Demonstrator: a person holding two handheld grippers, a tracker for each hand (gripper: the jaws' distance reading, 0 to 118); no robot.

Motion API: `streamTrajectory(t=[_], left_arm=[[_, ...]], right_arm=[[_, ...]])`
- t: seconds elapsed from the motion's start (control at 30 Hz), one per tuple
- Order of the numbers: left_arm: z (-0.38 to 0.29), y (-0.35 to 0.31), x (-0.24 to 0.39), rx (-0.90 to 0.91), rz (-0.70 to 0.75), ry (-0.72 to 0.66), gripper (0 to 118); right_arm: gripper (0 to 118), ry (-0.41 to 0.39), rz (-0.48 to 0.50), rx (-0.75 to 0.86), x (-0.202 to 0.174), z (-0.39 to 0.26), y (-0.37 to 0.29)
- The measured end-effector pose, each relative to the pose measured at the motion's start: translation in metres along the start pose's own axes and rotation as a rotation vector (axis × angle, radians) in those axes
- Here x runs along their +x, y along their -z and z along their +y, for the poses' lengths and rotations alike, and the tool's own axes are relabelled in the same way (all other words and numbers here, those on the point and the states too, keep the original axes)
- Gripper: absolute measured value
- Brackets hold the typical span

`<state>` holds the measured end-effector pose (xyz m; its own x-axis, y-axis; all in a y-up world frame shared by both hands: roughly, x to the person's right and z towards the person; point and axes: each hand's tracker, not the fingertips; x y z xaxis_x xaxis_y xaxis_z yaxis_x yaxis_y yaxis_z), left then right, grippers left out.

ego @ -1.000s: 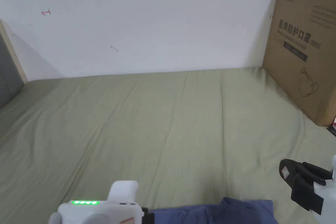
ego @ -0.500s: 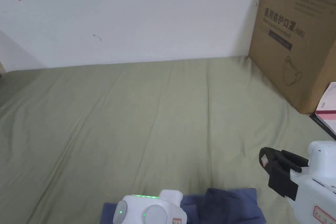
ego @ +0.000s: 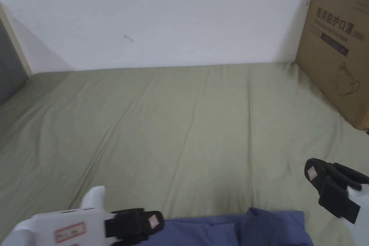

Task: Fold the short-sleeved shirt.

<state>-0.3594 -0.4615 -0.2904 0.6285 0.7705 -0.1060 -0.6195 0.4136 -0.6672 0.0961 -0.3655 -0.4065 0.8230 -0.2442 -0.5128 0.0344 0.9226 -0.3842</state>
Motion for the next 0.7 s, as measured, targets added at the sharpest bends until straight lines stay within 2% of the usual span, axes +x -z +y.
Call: streamTrajectory(t=[0.1, 0.23, 0.27, 0.37, 0.4, 0.47, 0.53, 0.57, 0.6, 0.63, 0.67, 0.7], left_arm=[[0.011, -0.022, -0.051, -0.010, 0.044, -0.097, 118], [-0.005, -0.034, -0.081, -0.076, 0.040, -0.209, 118], [-0.012, -0.012, -0.075, -0.107, 0.006, -0.249, 118], [-0.025, 0.014, -0.087, -0.197, -0.172, -0.380, 118], [-0.025, 0.030, -0.122, -0.207, -0.247, -0.411, 118], [-0.027, 0.047, -0.120, -0.185, -0.411, -0.413, 118], [-0.027, 0.045, -0.112, -0.222, -0.473, -0.410, 118], [-0.027, 0.045, -0.113, -0.228, -0.460, -0.392, 118], [-0.027, 0.045, -0.113, -0.228, -0.473, -0.380, 116], [-0.026, 0.045, -0.112, -0.230, -0.490, -0.369, 108], [-0.026, 0.045, -0.115, -0.215, -0.447, -0.367, 88], [-0.026, 0.044, -0.119, -0.211, -0.377, -0.363, 28]], right_arm=[[0, 0.008, -0.012, -0.022, 0.002, -0.004, 0.001], [0, -0.004, -0.026, -0.054, 0.001, -0.008, 0.004], [0, -0.010, -0.027, -0.061, 0.000, -0.008, 0.004], [0, -0.036, -0.031, -0.079, -0.001, -0.009, 0.008], [0, -0.042, -0.031, -0.083, -0.001, -0.008, 0.008], [0, -0.051, -0.032, -0.090, -0.002, -0.007, 0.009], [0, -0.059, -0.030, -0.097, -0.002, -0.006, 0.011], [0, -0.065, -0.031, -0.100, -0.003, -0.006, 0.011], [0, -0.072, -0.032, -0.103, -0.004, -0.006, 0.011], [0, -0.077, -0.034, -0.108, -0.005, -0.006, 0.012], [0, -0.081, -0.031, -0.113, -0.005, -0.006, 0.013], [0, -0.084, -0.029, -0.117, -0.005, -0.006, 0.013]])
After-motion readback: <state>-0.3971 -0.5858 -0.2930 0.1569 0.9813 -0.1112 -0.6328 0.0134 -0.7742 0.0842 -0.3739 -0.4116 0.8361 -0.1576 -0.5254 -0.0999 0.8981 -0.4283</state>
